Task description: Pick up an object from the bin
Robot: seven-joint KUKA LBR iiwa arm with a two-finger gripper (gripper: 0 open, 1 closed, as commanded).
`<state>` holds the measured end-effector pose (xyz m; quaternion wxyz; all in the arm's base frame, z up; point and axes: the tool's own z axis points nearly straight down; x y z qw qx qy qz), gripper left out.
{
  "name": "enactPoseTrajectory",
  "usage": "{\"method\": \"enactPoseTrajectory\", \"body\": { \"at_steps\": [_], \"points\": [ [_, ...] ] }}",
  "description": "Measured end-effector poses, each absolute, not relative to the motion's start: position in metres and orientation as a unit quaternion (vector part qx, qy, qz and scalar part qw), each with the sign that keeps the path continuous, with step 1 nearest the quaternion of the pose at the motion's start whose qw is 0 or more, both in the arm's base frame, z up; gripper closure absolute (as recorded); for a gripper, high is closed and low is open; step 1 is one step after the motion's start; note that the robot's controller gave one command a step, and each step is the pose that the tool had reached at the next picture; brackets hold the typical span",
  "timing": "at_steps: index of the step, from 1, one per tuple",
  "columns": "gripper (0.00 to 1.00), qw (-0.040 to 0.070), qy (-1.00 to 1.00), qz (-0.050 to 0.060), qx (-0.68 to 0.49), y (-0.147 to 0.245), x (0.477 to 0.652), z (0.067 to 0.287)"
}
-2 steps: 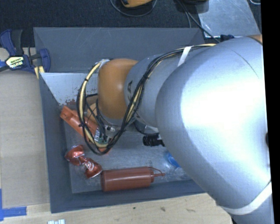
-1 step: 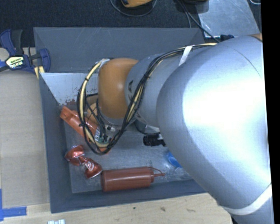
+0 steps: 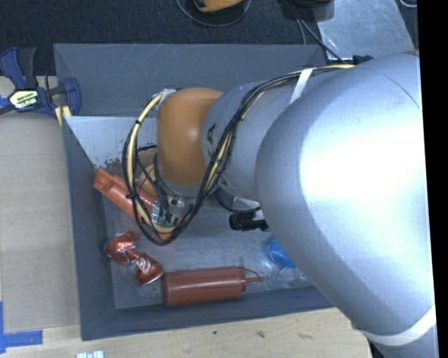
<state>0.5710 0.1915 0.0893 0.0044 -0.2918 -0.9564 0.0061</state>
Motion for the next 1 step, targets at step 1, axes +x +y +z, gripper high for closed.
{"method": "enactPoseTrajectory", "body": {
  "at_steps": [1],
  "points": [
    [1.0, 0.003, -0.957, 0.004, -0.291, 0.1937, 0.572, 0.0989]
  ]
}}
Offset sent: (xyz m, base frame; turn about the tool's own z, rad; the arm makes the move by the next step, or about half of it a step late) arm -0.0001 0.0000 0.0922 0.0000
